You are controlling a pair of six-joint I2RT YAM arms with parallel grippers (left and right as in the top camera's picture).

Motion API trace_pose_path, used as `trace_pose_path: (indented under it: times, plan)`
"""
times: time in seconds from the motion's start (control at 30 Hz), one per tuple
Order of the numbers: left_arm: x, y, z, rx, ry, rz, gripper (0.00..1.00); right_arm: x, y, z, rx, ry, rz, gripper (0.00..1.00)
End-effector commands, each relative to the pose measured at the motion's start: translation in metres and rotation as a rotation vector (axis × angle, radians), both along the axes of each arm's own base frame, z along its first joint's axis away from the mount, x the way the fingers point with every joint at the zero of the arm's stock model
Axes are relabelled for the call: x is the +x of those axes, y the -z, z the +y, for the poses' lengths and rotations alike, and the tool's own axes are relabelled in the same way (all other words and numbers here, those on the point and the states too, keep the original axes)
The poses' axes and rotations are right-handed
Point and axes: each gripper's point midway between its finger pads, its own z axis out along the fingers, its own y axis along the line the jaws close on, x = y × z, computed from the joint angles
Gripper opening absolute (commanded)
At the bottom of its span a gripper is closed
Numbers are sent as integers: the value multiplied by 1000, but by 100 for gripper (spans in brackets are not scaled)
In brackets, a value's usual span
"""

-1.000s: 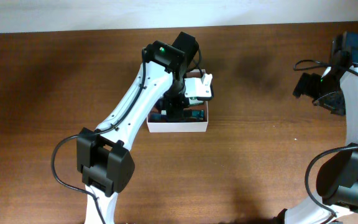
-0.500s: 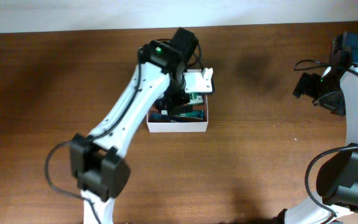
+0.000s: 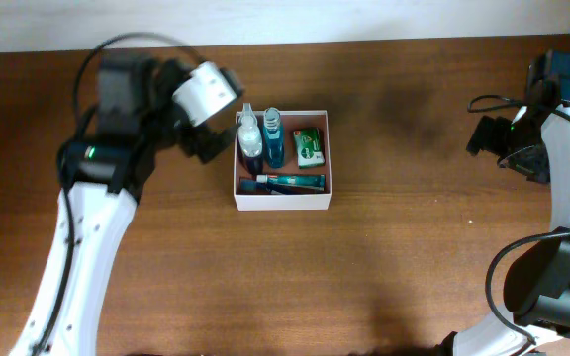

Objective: Pack container

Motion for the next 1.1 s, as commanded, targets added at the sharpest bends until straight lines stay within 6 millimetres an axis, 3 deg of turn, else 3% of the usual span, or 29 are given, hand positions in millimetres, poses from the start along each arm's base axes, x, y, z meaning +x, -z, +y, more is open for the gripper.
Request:
trace_pose_path:
  times: [0.0, 0.13, 0.3, 0.6, 1.07]
  plan:
    - [-25, 19, 14, -132, -69, 72, 100, -2, 3, -4, -11, 17, 12, 99]
    - [-47, 28, 27, -128, -108, -39, 100, -2, 3, -4, -11, 17, 12, 99]
    - [-69, 33, 51, -302, -260, -166, 100, -2, 3, -4, -11, 17, 12, 99]
    - [-126, 71, 87, -414, -428, -326, 100, -3, 3, -4, -11, 17, 13, 99]
    - [-154, 93, 110, -422, -572, -401, 100, -3, 3, -4, -11, 17, 12, 99]
